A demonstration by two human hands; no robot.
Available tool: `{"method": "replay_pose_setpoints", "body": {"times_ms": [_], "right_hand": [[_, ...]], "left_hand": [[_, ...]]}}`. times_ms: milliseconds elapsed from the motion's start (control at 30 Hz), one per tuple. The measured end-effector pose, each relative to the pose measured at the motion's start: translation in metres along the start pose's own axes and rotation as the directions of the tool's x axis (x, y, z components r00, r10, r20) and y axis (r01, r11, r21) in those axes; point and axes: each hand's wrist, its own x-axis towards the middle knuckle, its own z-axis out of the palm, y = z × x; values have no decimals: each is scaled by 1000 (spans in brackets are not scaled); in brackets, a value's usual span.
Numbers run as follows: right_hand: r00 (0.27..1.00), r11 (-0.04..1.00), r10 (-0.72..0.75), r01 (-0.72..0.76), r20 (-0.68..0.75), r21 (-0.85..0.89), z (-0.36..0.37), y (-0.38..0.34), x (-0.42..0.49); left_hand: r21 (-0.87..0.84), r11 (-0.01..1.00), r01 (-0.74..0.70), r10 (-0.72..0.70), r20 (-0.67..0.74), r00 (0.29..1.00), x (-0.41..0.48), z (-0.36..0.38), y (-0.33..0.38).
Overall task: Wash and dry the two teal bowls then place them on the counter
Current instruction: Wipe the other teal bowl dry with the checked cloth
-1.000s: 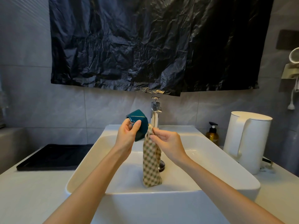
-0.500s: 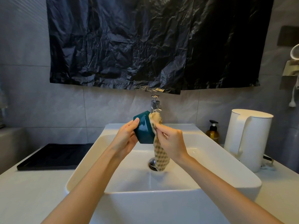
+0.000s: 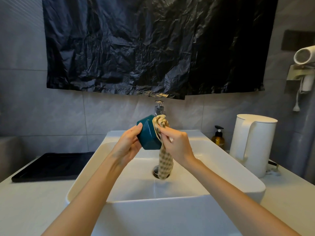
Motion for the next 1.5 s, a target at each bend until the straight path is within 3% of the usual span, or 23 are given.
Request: {"method": "replay_pose_setpoints", "body": {"times_ms": [133, 233, 400, 533, 633, 767, 833, 933, 1033, 1133, 1233, 1300, 1400, 1467, 1500], "right_hand": [[999, 989, 46, -46, -4, -139, -10, 6, 4], [996, 989, 84, -81, 20, -126, -19, 0, 1], [976, 962, 195, -209, 95, 174, -41, -23, 3], [907, 849, 421, -390, -9, 356, -62, -35, 15], [901, 914, 391, -357, -187, 194, -89, -37, 25], [925, 937, 294, -329, -241, -117, -134, -27, 26], [936, 901, 252, -319, -244, -293, -158, -17, 17], [914, 776, 345, -406, -214, -484, -194, -5, -5], [840, 609, 521, -491, -153, -622, -223, 4, -37], [703, 448, 706, -531, -80, -719, -239, 15, -73], [569, 334, 822, -483, -1, -809, -247, 24, -106], [536, 285, 844, -459, -6, -842, -248, 22, -120], [685, 327, 725, -429, -68, -842, -243, 7, -124], [777, 517, 628, -451, -35, -727, -238, -12, -115], [788, 615, 616, -487, -8, -620, -234, -24, -108]], "left_hand": [[-30, 999, -15, 17, 42, 999, -4, 4, 4], [11, 999, -50, 49, 58, 997, -5, 10, 9], [159, 981, -108, 91, 109, 990, -8, 17, 17], [333, 926, -177, 160, 76, 984, -10, 31, 14], [511, 841, -181, 161, 84, 983, -13, 42, 11], [746, 625, -231, 179, 152, 972, -23, 56, 6], [789, 545, -285, 208, 202, 957, -29, 65, 2], [808, 486, -332, 220, 255, 942, -37, 77, -5], [835, 404, -374, 219, 309, 926, -43, 90, -15], [840, 381, -388, 201, 334, 921, -52, 102, -23], [858, 312, -408, 164, 374, 913, -62, 111, -27], [861, 281, -424, 142, 400, 905, -69, 115, -29], [862, 258, -438, 142, 414, 899, -79, 120, -33], [863, 227, -452, 153, 426, 891, -83, 120, -33], [864, 211, -458, 159, 432, 888, -86, 119, -33]]}}
